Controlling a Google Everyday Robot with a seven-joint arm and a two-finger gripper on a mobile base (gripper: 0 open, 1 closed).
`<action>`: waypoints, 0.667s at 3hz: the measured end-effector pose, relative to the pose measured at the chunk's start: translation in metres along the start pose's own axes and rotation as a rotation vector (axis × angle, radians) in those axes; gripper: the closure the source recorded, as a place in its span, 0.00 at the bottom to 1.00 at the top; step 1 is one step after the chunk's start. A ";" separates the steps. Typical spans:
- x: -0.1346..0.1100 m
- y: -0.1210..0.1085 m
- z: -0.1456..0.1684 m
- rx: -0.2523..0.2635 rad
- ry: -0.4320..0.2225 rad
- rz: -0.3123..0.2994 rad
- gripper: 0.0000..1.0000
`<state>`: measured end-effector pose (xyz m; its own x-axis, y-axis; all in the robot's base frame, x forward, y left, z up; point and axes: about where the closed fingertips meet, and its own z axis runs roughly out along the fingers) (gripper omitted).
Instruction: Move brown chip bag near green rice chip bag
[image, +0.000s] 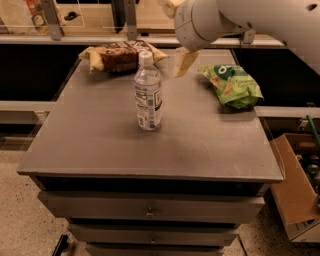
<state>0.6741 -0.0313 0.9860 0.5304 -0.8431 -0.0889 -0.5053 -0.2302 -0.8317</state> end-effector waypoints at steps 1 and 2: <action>-0.001 -0.004 0.026 0.032 0.026 -0.012 0.00; 0.001 -0.001 0.050 0.058 0.057 -0.018 0.00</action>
Offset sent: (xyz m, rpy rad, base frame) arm 0.0568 0.0309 -0.0469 -0.0183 -0.1129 -0.0824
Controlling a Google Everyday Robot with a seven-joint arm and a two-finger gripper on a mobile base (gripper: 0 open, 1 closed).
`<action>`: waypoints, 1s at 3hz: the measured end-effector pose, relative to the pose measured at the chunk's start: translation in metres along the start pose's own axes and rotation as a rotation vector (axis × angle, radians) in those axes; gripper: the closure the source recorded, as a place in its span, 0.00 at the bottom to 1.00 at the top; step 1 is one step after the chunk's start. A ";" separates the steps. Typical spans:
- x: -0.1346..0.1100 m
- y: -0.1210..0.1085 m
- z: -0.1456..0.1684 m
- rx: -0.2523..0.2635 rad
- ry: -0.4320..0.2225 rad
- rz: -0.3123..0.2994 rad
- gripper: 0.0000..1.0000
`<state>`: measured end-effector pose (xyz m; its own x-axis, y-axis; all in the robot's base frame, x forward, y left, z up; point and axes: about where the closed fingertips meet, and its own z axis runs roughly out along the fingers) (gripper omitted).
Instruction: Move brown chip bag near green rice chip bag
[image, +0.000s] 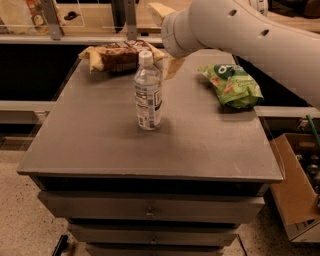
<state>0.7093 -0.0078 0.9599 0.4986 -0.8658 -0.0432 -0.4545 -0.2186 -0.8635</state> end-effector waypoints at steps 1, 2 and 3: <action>0.001 0.003 0.021 0.028 0.009 0.001 0.00; 0.006 0.002 0.041 0.053 -0.014 0.014 0.00; 0.008 -0.004 0.060 0.076 -0.064 0.015 0.00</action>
Offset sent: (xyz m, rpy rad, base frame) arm 0.0578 0.0175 -0.0294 0.0877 -0.0570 0.0251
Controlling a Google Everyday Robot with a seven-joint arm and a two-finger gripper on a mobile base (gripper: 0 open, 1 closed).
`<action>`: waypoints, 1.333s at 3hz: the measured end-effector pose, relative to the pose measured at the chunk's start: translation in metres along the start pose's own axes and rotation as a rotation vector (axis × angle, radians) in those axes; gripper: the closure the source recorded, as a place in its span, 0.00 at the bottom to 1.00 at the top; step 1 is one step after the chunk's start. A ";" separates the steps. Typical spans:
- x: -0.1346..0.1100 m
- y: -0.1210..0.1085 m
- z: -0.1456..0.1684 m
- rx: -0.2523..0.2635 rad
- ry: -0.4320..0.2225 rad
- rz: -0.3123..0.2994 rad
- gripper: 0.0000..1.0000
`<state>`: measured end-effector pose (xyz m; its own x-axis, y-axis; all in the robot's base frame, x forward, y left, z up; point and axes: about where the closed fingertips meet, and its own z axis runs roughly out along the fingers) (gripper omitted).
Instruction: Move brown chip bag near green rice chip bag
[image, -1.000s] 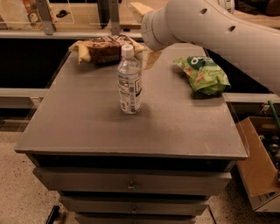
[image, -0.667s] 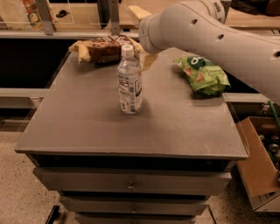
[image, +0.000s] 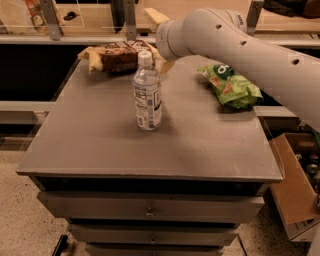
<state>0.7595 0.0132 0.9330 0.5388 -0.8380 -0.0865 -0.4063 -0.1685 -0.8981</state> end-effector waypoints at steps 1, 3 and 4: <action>-0.001 -0.004 0.021 0.006 -0.041 -0.020 0.00; -0.010 -0.011 0.060 -0.009 -0.030 -0.088 0.00; -0.015 -0.010 0.079 -0.030 -0.008 -0.109 0.00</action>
Offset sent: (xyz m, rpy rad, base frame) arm 0.0515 0.0451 -0.0124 -0.0362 -0.0377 0.0906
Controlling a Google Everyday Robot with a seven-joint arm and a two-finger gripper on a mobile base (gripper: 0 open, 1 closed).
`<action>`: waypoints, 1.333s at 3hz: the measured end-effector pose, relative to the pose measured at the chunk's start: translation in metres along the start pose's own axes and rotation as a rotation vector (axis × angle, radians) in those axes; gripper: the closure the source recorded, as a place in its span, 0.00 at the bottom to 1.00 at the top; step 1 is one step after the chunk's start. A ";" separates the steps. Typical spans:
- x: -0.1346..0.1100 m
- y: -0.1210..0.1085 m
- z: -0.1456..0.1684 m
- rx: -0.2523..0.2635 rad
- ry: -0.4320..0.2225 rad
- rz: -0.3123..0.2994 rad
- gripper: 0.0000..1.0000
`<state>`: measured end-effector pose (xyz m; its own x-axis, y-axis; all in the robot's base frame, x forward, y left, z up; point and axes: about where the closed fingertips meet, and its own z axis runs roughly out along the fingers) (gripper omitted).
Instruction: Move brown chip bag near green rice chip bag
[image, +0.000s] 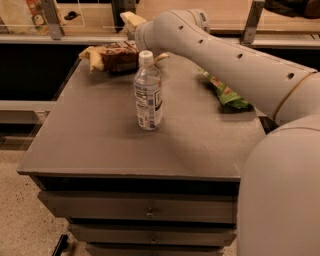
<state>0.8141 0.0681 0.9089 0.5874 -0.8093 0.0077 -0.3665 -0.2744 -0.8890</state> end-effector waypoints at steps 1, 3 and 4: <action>0.000 0.004 0.015 -0.022 0.014 -0.004 0.00; -0.007 0.000 0.037 -0.025 0.003 -0.015 0.40; -0.013 -0.003 0.041 -0.022 -0.008 -0.032 0.64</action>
Offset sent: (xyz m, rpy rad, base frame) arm 0.0283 0.0226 -0.0154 -0.0245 0.0123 -0.0124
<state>0.8375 0.1005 0.8922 0.6043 -0.7961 0.0322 -0.3634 -0.3114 -0.8780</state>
